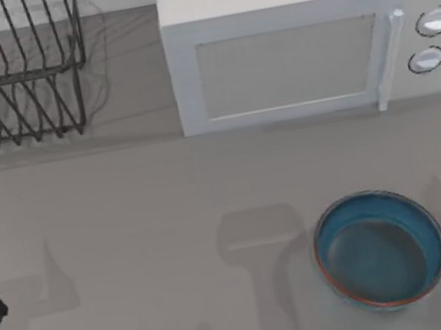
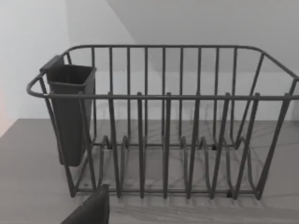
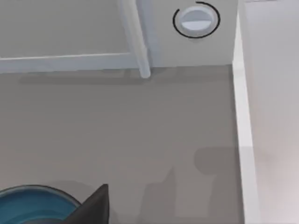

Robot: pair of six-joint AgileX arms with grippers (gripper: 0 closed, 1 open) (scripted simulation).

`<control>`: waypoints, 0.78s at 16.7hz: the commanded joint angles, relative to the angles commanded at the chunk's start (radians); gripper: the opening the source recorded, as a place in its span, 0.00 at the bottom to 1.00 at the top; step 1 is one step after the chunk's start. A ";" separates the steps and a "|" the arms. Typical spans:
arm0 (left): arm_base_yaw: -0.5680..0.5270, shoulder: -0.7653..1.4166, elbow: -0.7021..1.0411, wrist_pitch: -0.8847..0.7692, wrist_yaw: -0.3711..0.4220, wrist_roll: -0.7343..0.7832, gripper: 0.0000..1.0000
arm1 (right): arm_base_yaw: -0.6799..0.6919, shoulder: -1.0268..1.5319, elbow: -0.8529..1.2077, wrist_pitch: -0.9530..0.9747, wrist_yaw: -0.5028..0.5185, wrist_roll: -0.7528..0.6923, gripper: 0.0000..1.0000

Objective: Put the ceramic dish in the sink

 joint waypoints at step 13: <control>0.000 0.000 0.000 0.000 0.000 0.000 1.00 | 0.264 0.977 0.719 -0.709 -0.001 0.268 1.00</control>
